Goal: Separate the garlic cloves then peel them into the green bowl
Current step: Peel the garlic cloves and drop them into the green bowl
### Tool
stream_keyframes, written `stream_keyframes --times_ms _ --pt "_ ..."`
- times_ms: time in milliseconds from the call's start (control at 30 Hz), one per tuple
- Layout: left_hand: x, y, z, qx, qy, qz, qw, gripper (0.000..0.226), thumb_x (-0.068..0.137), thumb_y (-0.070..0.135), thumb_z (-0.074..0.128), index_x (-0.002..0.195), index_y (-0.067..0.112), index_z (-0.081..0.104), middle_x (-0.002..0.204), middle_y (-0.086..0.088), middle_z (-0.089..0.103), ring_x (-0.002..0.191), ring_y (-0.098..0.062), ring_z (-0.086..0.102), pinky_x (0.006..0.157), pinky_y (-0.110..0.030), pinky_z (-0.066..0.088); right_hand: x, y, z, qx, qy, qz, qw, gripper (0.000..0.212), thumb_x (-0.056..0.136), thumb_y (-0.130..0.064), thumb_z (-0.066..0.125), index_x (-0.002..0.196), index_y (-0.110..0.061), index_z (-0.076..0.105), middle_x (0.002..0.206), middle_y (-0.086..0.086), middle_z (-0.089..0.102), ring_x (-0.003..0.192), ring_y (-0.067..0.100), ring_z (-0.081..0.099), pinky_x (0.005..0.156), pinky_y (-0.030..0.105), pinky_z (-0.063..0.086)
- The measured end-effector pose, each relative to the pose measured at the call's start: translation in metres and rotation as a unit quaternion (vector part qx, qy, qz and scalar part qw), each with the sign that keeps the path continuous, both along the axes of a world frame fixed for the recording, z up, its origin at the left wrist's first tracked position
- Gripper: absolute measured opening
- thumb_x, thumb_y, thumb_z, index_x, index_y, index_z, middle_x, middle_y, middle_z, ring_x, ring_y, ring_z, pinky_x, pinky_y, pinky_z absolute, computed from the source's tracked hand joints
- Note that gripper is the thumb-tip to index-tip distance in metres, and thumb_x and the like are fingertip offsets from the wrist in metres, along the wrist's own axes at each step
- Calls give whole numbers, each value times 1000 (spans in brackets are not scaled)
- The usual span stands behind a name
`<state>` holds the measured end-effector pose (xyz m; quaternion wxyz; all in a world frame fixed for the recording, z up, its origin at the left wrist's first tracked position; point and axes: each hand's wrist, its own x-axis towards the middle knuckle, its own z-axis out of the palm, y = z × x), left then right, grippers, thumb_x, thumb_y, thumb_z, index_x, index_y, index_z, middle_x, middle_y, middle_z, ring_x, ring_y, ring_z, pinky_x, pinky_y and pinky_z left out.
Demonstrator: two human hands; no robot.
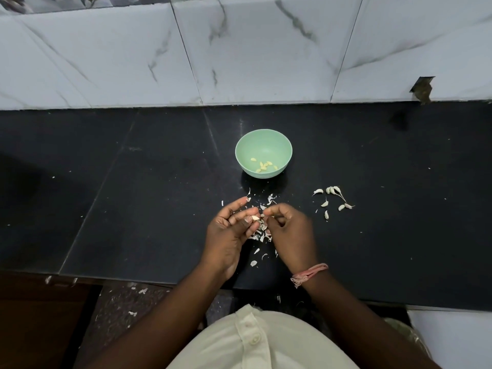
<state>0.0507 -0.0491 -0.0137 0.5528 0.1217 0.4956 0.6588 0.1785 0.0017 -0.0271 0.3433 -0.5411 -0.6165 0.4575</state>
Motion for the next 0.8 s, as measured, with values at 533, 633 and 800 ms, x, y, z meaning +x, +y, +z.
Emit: stream_keyframes --times_ms 533,633,800 --pt "3 -4 -2 4 46 23 999 36 88 -16 60 113 7 68 90 -6 75 85 -13 72 78 -23 59 0 -7 3 92 -57 56 993 45 82 13 52 112 -11 74 109 1 69 96 11 68 90 21 54" --pt "3 -3 -2 10 33 32 999 38 87 -18 59 114 6 67 88 -6 74 84 -13 72 79 -24 60 -1 -9 2 85 -22 35 996 27 87 1 66 105 -16 76 103 -7 71 86 2 67 82 12 50" --pt "4 -3 0 24 0 37 999 44 81 -18 63 119 2 64 86 -9 72 80 -17 72 75 -25 60 -2 -8 -2 81 5 28 996 14 86 -5 77 93 -17 80 89 -8 71 81 4 68 77 17 53"
